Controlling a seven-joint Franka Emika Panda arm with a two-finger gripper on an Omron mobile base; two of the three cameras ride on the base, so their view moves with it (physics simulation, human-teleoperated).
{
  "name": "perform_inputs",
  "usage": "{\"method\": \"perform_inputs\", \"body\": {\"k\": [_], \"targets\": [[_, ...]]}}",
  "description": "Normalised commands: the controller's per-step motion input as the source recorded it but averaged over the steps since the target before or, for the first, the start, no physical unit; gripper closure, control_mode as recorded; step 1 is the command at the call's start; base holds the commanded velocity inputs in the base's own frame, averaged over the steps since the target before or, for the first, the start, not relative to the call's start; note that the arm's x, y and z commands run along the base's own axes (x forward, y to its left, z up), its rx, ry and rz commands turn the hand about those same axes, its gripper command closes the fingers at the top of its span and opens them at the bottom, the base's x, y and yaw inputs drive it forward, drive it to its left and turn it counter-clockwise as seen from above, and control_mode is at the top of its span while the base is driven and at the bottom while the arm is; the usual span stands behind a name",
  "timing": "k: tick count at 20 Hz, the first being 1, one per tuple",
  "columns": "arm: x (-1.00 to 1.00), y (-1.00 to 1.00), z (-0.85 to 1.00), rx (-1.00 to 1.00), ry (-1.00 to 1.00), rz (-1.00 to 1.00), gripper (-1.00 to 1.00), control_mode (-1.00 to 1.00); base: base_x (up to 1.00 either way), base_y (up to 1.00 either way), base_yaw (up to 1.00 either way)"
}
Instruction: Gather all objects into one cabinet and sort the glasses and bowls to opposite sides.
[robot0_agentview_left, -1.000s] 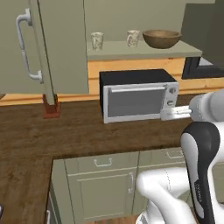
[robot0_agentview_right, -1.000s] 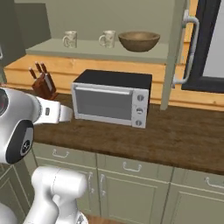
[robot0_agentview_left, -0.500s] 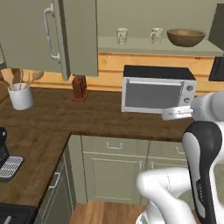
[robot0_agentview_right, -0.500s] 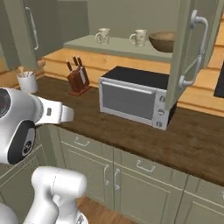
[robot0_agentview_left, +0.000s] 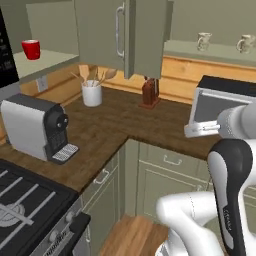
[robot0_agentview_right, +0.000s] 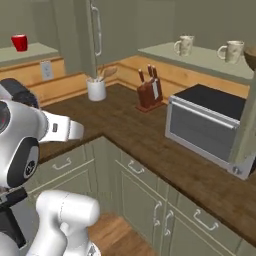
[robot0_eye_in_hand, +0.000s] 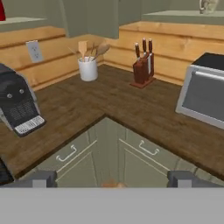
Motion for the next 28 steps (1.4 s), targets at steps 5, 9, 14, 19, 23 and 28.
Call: {"method": "perform_inputs", "body": {"k": [5, 9, 14, 19, 23, 28], "targets": [[0.00, 0.00, 0.00, 0.00, 0.00, 0.00, -1.00, 1.00, 0.00, 0.08, 0.57], [0.00, 0.00, 0.00, 0.00, 0.00, 0.00, -1.00, 1.00, 0.00, 0.63, 0.42], [0.00, 0.00, 0.00, 0.00, 0.00, 0.00, -1.00, 1.00, 0.01, 0.43, 0.38], [0.00, 0.00, 0.00, 0.00, 0.00, 0.00, -1.00, 1.00, 0.05, 0.29, 0.39], [0.00, 0.00, 0.00, 0.00, 0.00, 0.00, -1.00, 1.00, 0.08, 0.02, 0.42], [0.00, 0.00, 0.00, 0.00, 0.00, 0.00, -1.00, 1.00, 0.13, 0.03, 0.36]]}}
